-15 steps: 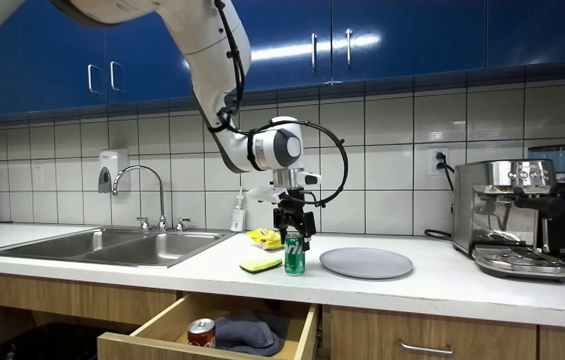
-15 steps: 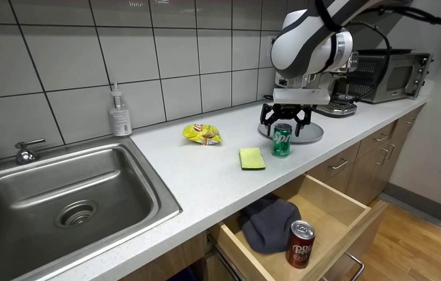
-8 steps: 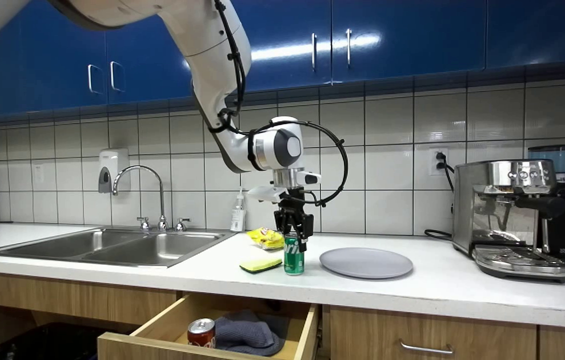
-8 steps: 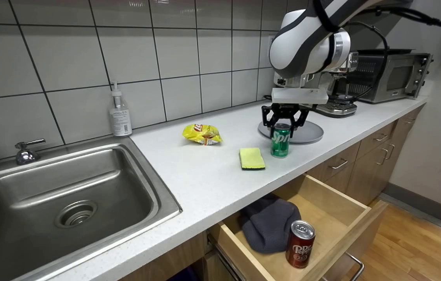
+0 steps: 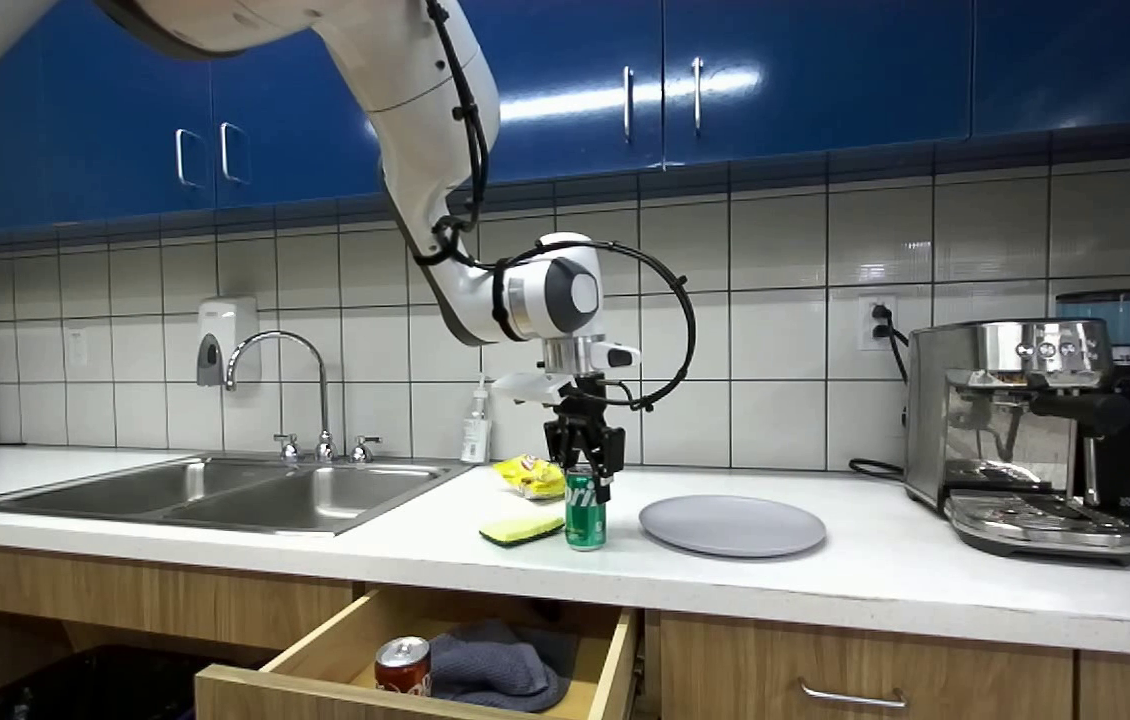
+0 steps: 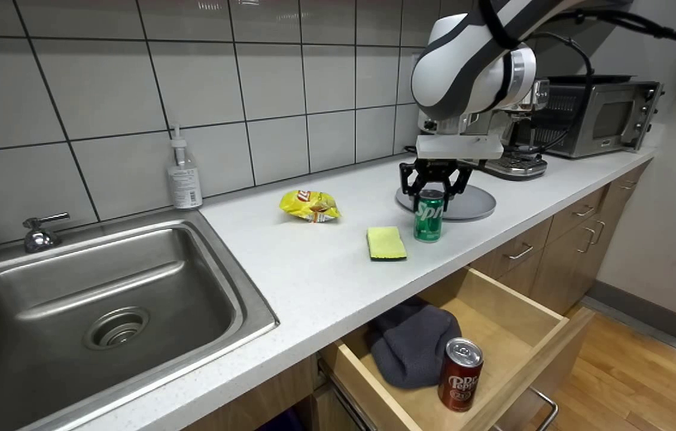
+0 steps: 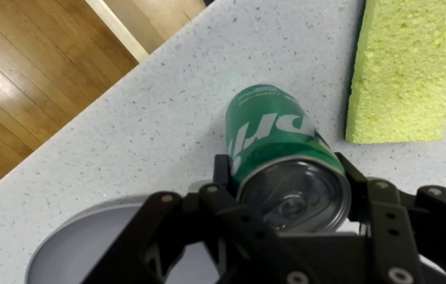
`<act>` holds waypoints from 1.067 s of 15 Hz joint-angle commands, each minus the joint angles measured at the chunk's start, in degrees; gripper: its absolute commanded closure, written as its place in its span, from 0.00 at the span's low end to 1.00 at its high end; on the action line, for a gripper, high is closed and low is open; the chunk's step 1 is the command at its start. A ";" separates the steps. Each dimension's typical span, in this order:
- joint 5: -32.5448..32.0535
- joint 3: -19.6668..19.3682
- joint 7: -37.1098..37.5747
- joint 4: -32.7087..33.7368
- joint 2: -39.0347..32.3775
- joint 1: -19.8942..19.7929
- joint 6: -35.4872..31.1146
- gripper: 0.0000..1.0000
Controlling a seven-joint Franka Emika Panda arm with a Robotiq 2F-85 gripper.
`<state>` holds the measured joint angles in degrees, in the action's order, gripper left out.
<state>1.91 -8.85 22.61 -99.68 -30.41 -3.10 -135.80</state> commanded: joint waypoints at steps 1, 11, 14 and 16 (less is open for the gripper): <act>-0.02 0.64 -3.80 -3.40 3.89 -0.34 0.36 0.62; -1.53 -0.01 -4.12 -22.92 17.67 1.21 -5.96 0.62; -3.00 -0.05 -2.84 -29.57 21.93 1.78 -8.71 0.62; -4.59 0.00 -1.89 -33.23 24.15 1.91 -10.10 0.62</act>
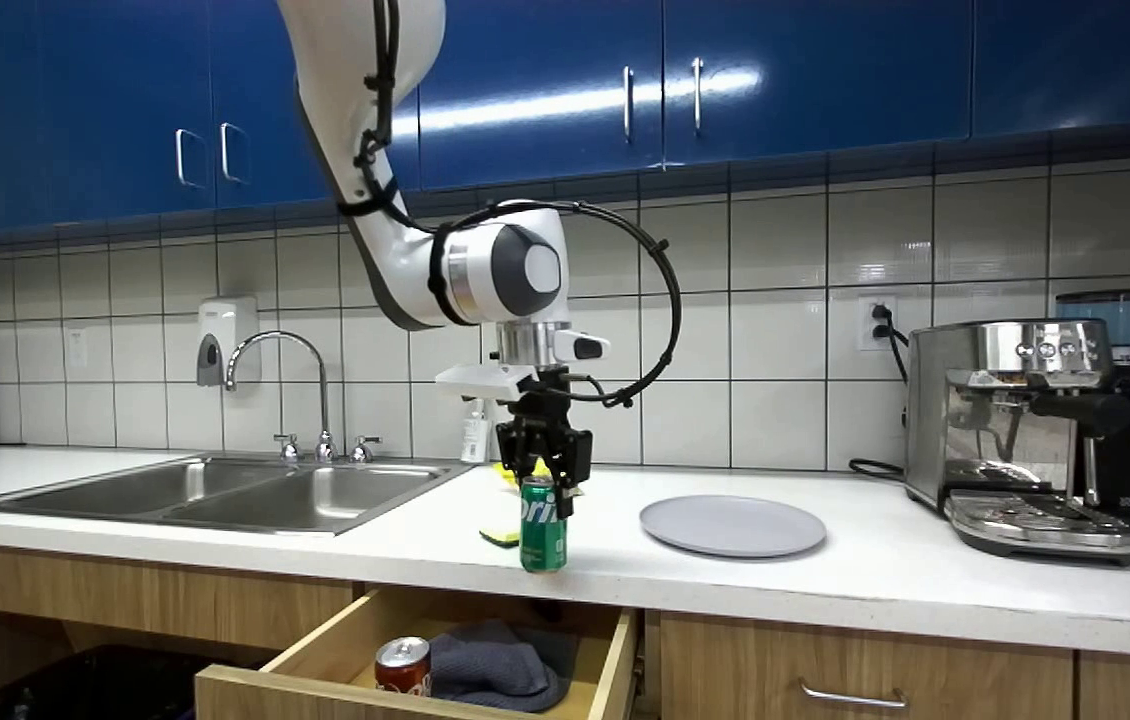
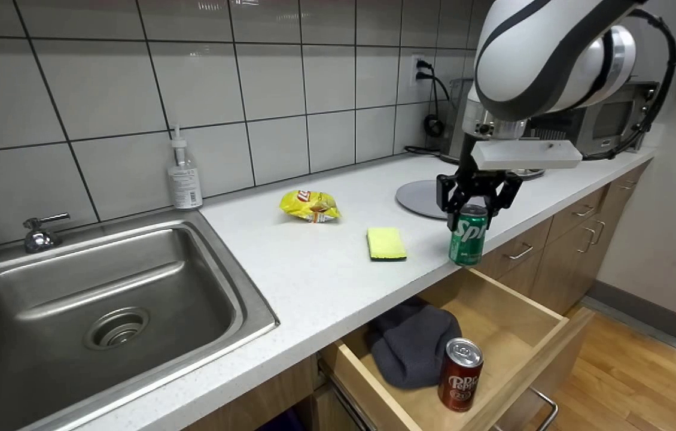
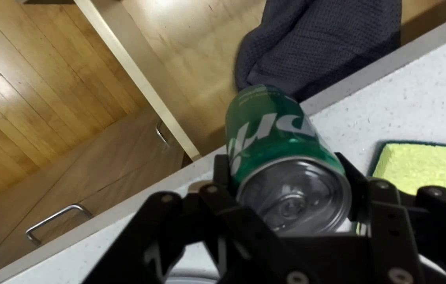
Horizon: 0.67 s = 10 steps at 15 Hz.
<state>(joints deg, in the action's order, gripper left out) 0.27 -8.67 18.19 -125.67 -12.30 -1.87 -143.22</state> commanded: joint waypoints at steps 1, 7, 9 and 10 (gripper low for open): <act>-3.53 -0.03 2.79 -8.85 7.02 0.64 -3.19 0.62; -4.98 0.54 4.45 -14.79 7.96 0.09 -7.44 0.62; -4.60 0.54 4.50 -15.60 6.76 0.04 -9.90 0.62; -4.35 0.56 4.37 -15.85 6.04 0.04 -11.12 0.62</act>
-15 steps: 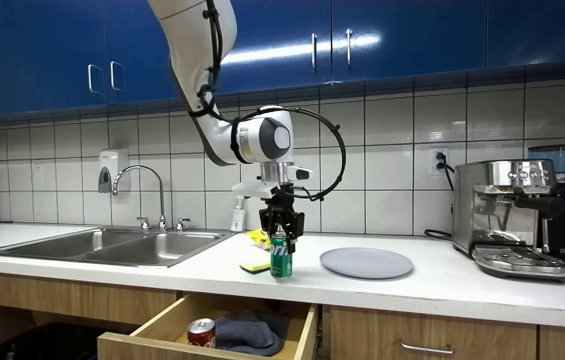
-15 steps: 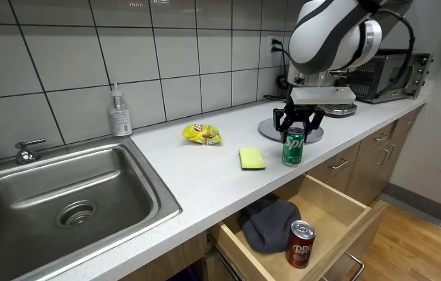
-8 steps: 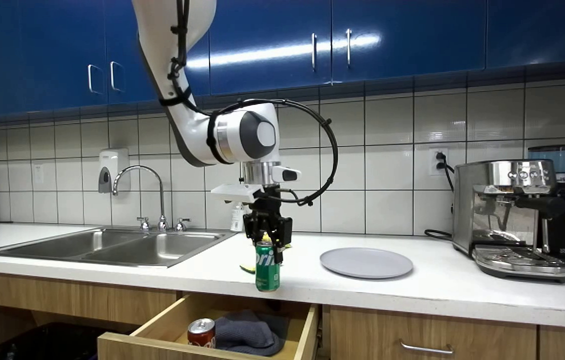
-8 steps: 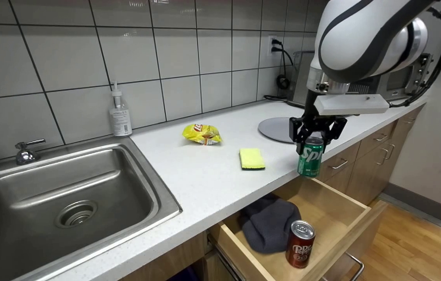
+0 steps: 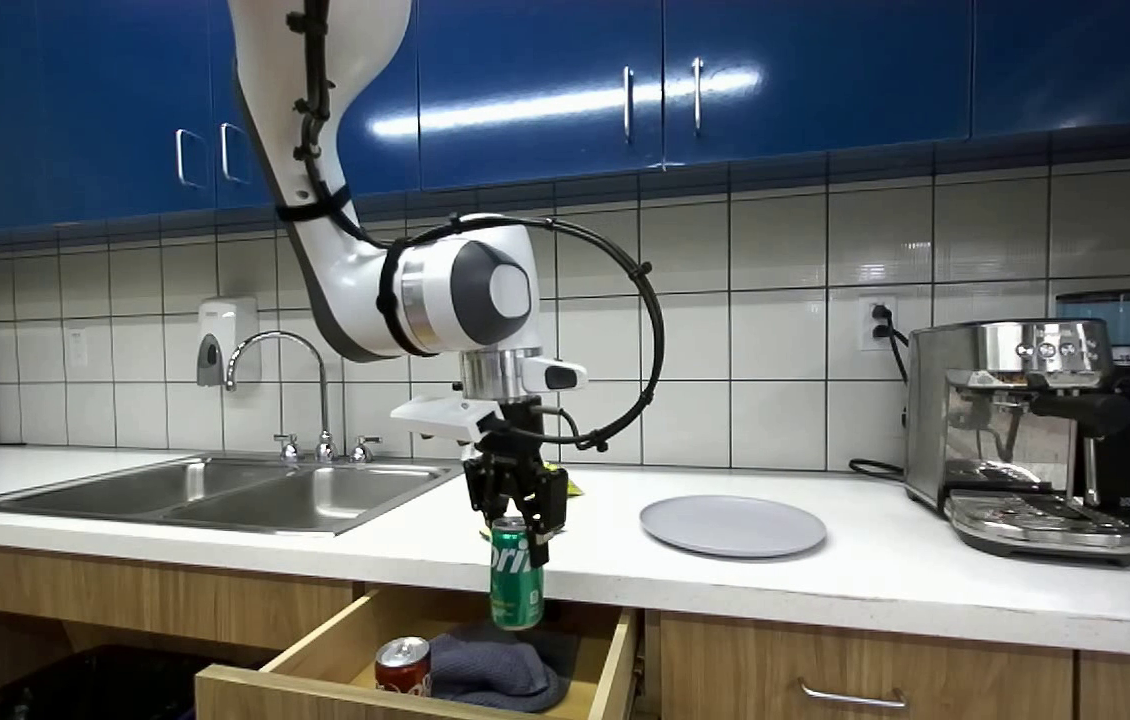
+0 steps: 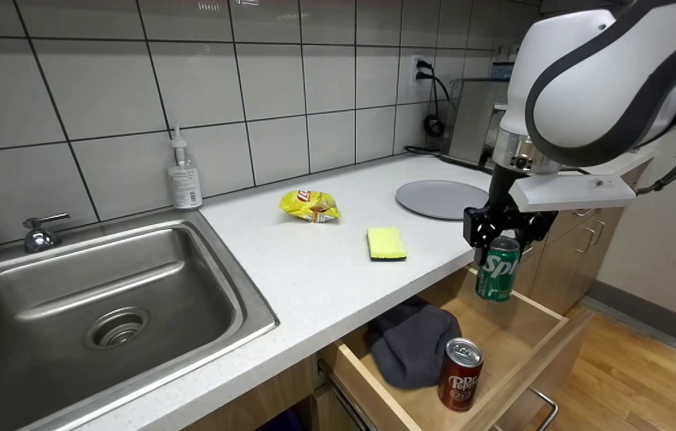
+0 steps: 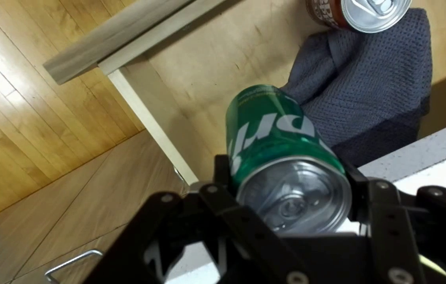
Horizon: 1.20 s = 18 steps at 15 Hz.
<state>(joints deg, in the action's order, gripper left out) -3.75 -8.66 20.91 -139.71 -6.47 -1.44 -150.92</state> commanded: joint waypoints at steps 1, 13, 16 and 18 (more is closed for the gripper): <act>-0.12 0.52 1.40 -2.12 -0.37 -0.41 -4.61 0.62; 2.27 -0.10 0.38 -1.36 -11.53 1.36 -15.18 0.62; 3.53 -0.54 0.63 -0.77 -13.99 2.61 -17.19 0.62; 4.74 -0.46 0.36 -0.66 -15.19 3.06 -17.89 0.62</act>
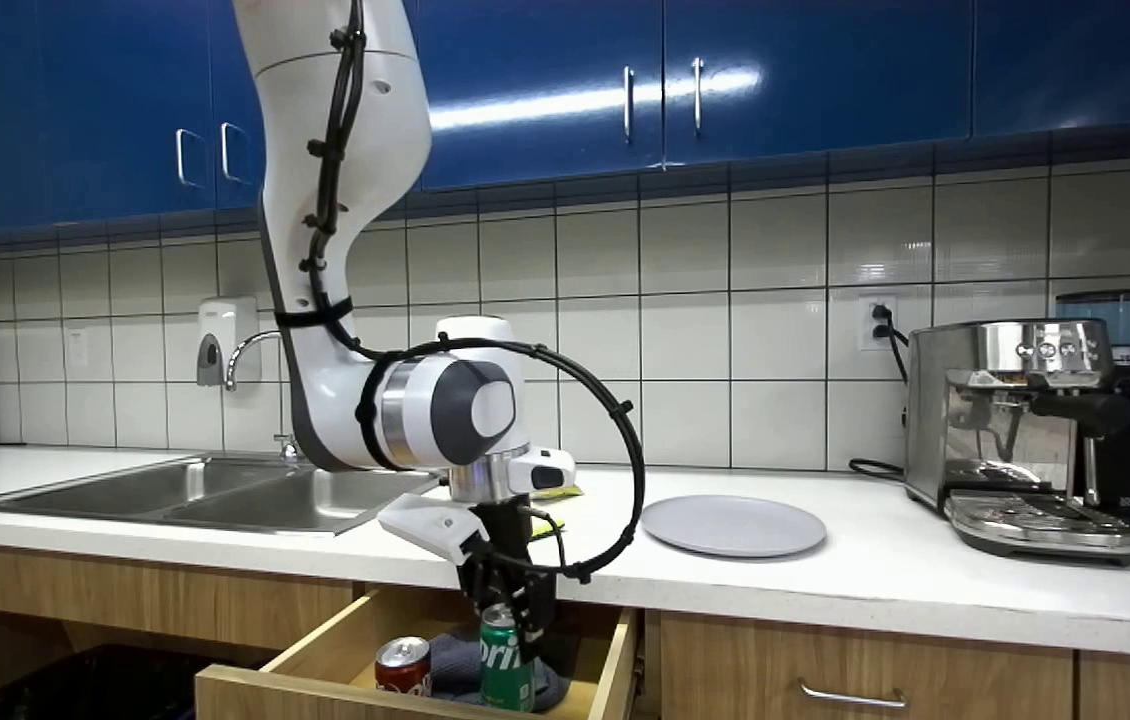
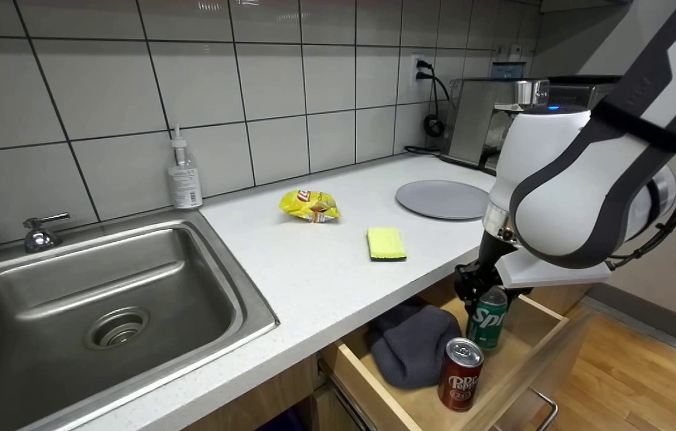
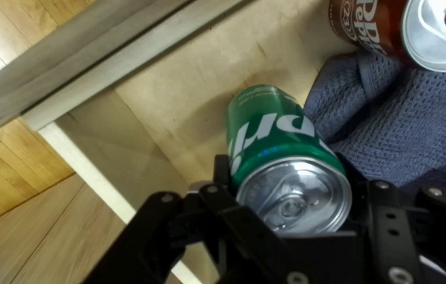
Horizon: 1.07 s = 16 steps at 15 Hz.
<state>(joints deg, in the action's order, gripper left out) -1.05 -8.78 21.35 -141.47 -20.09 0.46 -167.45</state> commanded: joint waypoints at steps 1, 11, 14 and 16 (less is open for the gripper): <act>2.68 -0.16 -0.33 1.07 -1.98 1.22 -1.63 0.62; 4.63 -1.58 0.04 -0.15 -3.75 2.81 -2.81 0.62; 4.21 -2.66 0.44 -0.31 -4.16 3.85 -3.02 0.62; 4.16 -3.06 0.42 -0.49 -4.10 4.36 -3.00 0.62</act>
<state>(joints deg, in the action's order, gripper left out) 2.37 -10.40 21.35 -141.33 -24.59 2.97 -169.29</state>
